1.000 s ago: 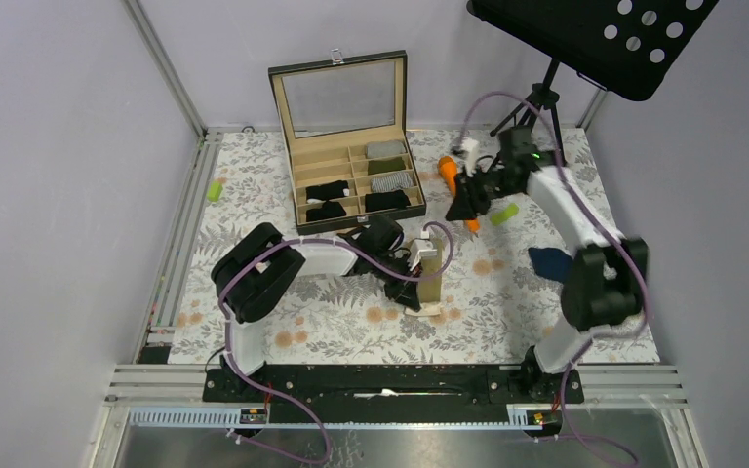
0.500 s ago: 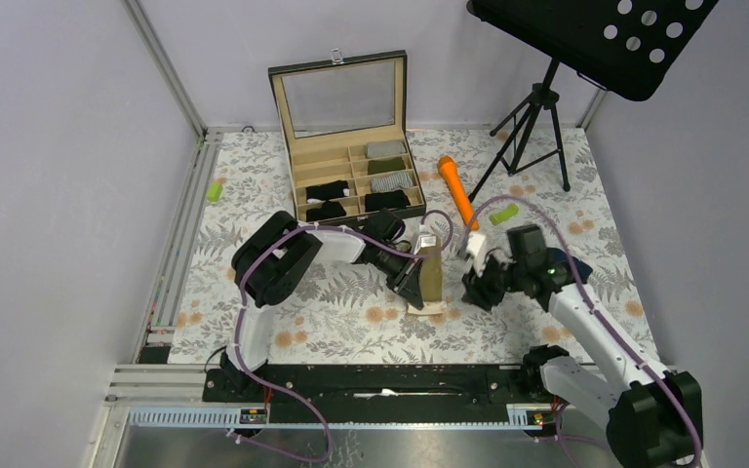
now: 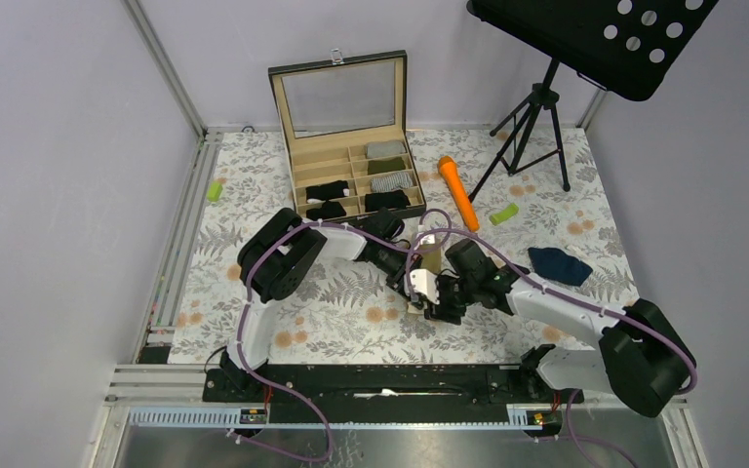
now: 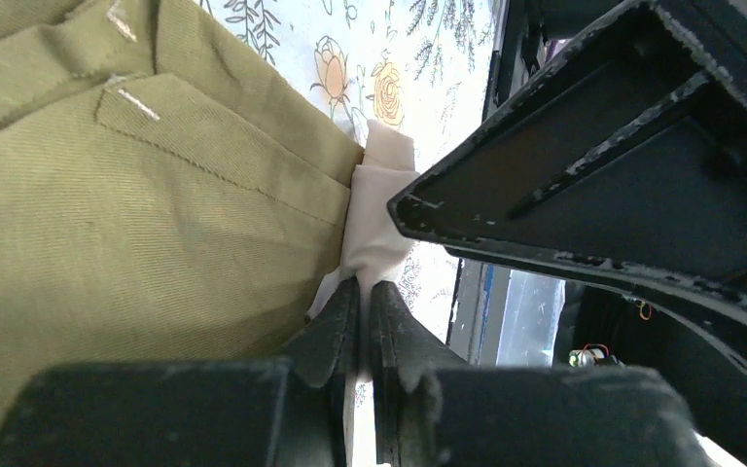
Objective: Roll the underwear
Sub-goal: Roll the underwear to the center of the board.
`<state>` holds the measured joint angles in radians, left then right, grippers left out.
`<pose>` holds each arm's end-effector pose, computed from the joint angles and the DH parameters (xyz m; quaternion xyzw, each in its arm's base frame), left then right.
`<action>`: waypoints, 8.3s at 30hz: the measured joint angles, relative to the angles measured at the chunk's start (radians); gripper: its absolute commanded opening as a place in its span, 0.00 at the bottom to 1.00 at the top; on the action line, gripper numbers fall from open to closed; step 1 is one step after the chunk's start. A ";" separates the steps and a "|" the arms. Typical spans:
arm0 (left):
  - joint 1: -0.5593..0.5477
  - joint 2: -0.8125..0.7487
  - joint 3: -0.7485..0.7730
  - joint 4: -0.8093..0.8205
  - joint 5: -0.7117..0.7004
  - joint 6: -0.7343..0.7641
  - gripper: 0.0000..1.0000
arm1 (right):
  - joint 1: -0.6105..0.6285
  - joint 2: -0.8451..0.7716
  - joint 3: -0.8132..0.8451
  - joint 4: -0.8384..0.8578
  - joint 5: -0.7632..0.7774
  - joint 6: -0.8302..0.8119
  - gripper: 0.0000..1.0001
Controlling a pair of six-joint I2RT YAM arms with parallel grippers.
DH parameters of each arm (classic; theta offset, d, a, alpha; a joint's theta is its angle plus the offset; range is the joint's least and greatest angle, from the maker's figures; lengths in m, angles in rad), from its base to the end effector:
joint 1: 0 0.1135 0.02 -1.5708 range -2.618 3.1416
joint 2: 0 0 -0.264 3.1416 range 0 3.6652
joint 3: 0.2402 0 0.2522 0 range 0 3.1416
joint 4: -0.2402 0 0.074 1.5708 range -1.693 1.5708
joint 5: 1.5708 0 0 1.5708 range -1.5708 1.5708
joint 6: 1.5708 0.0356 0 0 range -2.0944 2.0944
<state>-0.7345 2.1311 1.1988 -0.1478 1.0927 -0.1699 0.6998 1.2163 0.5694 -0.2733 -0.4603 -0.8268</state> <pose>0.2735 -0.2896 0.0965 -0.3521 -0.7609 0.5440 0.0336 0.1613 0.1564 0.1771 -0.6905 0.6162 0.1960 0.3243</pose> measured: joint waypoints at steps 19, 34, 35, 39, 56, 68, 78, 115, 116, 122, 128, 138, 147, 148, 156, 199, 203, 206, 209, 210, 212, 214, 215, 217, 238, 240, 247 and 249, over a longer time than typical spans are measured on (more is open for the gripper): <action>0.006 0.001 0.005 -0.020 -0.001 0.013 0.13 | 0.096 0.094 -0.025 0.123 0.086 -0.154 0.31; 0.212 -0.416 -0.175 -0.106 -0.306 0.208 0.44 | 0.035 0.287 0.184 -0.117 -0.096 -0.111 0.01; 0.234 -0.491 -0.206 -0.105 -0.355 0.224 0.44 | 0.008 0.328 0.220 -0.161 -0.137 -0.109 0.02; 0.245 -0.793 -0.336 -0.079 -0.533 0.268 0.44 | -0.110 0.548 0.397 -0.355 -0.319 -0.101 0.03; -0.179 -0.605 -0.330 0.016 -0.586 0.661 0.46 | -0.271 0.990 0.705 -0.782 -0.594 -0.050 0.05; -0.218 -0.445 -0.322 0.114 -0.573 0.657 0.42 | -0.271 0.990 0.705 -0.773 -0.587 -0.008 0.05; -0.229 -0.411 -0.321 0.172 -0.573 0.618 0.15 | -0.271 0.990 0.706 -0.771 -0.581 0.013 0.06; -0.020 0.075 0.199 -0.308 0.038 0.286 0.00 | -0.586 -0.322 0.022 -0.273 -0.187 0.145 0.51; -0.014 0.085 0.204 -0.314 0.051 0.278 0.00 | -0.578 -0.325 -0.001 -0.293 -0.187 0.127 0.51; 0.004 0.119 0.222 -0.322 0.095 0.246 0.00 | -0.340 -0.321 -0.016 -0.288 -0.146 0.055 0.55; 0.005 0.122 0.222 -0.319 0.101 0.242 0.00 | -0.121 -0.196 -0.017 -0.182 -0.095 -0.005 0.56; 0.005 0.124 0.222 -0.314 0.100 0.224 0.00 | 0.023 -0.056 -0.044 0.056 -0.025 -0.018 0.54; 0.006 0.124 0.222 -0.313 0.087 0.222 0.01 | 0.111 -0.010 -0.103 0.153 0.057 -0.099 0.44; 0.008 0.124 0.222 -0.314 0.085 0.222 0.01 | 0.113 -0.008 -0.106 0.164 0.066 -0.105 0.44; 0.016 0.124 0.222 -0.312 0.079 0.222 0.01 | 0.137 -0.007 -0.126 0.217 0.135 -0.120 0.46; -0.050 -0.861 -0.387 -0.124 -0.529 0.541 0.53 | -0.278 0.838 0.612 -0.678 -0.512 -0.135 0.02; -0.167 -0.692 -0.352 -0.077 -0.532 0.603 0.53 | -0.288 0.873 0.634 -0.705 -0.526 -0.101 0.02; -0.208 -0.557 -0.315 -0.016 -0.540 0.613 0.53 | -0.288 0.879 0.638 -0.705 -0.525 -0.073 0.02; -0.233 -0.472 -0.298 0.051 -0.565 0.615 0.50 | -0.288 0.879 0.638 -0.700 -0.521 -0.048 0.02; -0.239 -0.453 -0.294 0.067 -0.575 0.615 0.49 | -0.288 0.879 0.637 -0.698 -0.521 -0.040 0.02; -0.251 -0.422 -0.286 0.092 -0.591 0.619 0.43 | -0.288 0.879 0.637 -0.695 -0.519 -0.029 0.02; -0.262 -0.397 -0.277 0.108 -0.609 0.626 0.35 | -0.288 0.879 0.637 -0.694 -0.518 -0.020 0.02; -0.264 -0.393 -0.277 0.113 -0.616 0.626 0.30 | -0.288 0.879 0.637 -0.692 -0.517 -0.015 0.02; -0.266 -0.391 -0.277 0.117 -0.628 0.627 0.15 | -0.288 0.879 0.637 -0.690 -0.516 -0.007 0.03; -0.210 -0.237 -0.044 -0.142 -0.408 0.565 0.00 | -0.500 0.552 1.098 -0.696 -0.311 0.103 0.48; -0.188 -0.209 -0.014 -0.167 -0.360 0.536 0.00 | -0.599 0.394 0.996 -0.536 -0.278 0.198 0.58; -0.099 0.018 0.229 -0.369 -0.117 0.426 0.00 | -0.689 -0.237 0.499 -0.177 -0.180 0.303 0.54; -0.083 0.093 0.311 -0.446 -0.048 0.403 0.00 | -0.680 -0.358 0.401 -0.218 -0.198 0.257 0.48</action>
<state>-0.8173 2.2242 1.5093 -0.5934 1.0451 0.2333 0.0196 0.8581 0.9703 -0.4915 -0.6582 -0.5701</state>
